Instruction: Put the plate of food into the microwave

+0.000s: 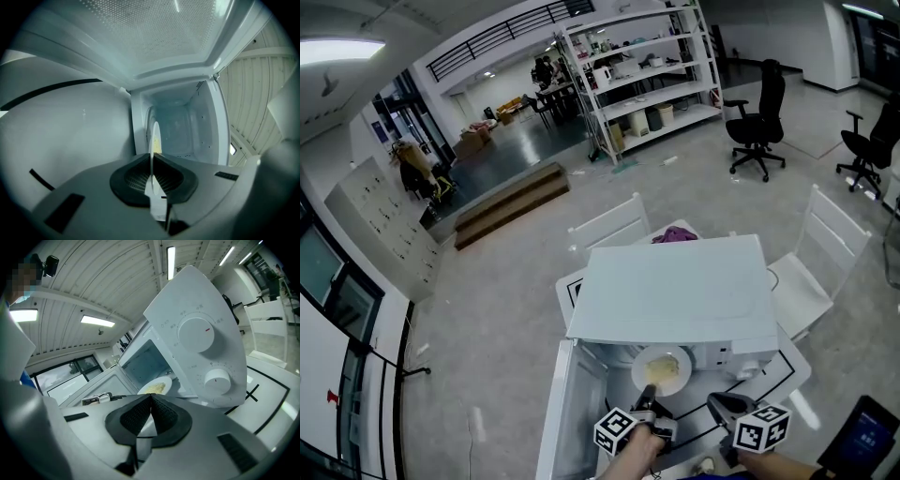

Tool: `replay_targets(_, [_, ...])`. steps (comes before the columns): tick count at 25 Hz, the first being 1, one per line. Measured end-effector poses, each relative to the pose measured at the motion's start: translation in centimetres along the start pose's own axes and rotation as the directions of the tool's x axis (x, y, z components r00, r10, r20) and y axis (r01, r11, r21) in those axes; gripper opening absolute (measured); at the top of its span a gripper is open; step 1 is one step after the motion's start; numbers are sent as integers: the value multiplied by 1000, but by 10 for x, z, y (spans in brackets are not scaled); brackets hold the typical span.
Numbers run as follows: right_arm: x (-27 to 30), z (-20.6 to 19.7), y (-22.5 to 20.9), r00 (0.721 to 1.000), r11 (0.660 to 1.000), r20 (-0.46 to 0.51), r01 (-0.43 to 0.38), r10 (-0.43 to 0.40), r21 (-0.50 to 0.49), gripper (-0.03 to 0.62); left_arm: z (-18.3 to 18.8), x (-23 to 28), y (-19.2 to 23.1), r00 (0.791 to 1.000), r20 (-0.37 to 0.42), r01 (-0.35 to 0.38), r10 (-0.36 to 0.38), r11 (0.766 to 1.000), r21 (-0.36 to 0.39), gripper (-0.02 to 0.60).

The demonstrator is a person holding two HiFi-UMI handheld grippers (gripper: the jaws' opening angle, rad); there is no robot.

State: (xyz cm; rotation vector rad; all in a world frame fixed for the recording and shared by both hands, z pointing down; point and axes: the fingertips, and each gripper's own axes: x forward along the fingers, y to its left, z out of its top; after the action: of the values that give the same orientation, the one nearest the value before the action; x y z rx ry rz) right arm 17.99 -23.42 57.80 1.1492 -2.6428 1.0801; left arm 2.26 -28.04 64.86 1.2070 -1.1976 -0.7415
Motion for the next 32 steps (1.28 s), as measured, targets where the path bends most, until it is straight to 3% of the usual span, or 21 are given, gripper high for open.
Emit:
replay_targets(19, [-3, -3, -7, 1000, 1000, -13, 6, -6, -1, 2, 11, 30, 2, 998, 41, -37, 38, 999, -26, 15])
replay_targets(32, [-10, -1, -17, 1000, 1000, -12, 8, -8, 0, 2, 15, 49, -1, 998, 57, -26, 23, 999, 40, 17])
